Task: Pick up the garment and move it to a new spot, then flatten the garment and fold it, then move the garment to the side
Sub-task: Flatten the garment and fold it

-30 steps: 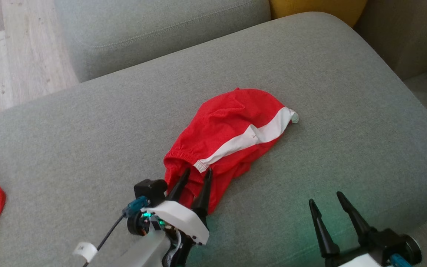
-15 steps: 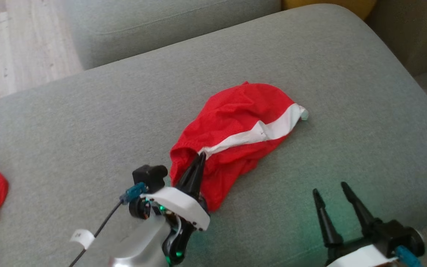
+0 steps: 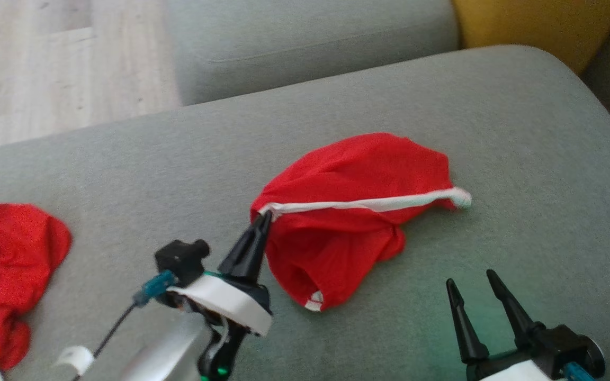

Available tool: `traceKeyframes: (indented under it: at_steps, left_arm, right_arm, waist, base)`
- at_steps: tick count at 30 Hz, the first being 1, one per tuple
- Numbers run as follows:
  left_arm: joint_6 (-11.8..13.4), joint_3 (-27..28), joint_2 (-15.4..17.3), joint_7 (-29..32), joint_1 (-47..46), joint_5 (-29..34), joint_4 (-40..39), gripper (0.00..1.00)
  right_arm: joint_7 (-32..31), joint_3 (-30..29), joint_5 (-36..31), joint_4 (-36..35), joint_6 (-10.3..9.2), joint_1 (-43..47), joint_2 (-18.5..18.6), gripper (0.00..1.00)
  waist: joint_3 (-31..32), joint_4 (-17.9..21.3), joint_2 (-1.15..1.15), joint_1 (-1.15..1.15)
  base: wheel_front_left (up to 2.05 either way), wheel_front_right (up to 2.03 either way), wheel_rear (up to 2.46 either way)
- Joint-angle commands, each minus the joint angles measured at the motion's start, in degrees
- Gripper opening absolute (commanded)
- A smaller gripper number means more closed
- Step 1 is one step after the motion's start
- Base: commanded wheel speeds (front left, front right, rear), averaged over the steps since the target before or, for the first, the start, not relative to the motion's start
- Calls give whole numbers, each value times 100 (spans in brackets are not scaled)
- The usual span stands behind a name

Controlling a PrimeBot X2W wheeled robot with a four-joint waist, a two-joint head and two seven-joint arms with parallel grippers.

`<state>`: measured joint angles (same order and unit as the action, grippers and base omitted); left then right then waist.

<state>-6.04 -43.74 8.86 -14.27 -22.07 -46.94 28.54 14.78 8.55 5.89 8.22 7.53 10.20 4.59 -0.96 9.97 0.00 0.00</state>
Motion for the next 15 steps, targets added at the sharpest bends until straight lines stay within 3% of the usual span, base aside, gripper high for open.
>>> traceKeyframes:
  at_steps: [1, 9, 15]
  left_arm:
    - [28, 268, 207, -21, -188, 46, -311, 0]
    - [359, 427, 997, 340, 29, 103, -1264, 0]
    - [418, 480, 1257, 488, -13, 125, -1566, 0]
  right_arm:
    - [22, 148, 30, -174, -4, -91, 107, 100]
    - [22, 9, 157, 73, -4, -158, 83, 100]
    - [22, 66, -160, 710, -4, -784, 364, 100]
  waist:
    - [88, -246, 0, 0]
    - [40, -866, 0, 0]
    - [-179, -1125, 0, 0]
  base:
    - [0, 0, 0]
    - [0, 0, 0]
    - [0, 0, 0]
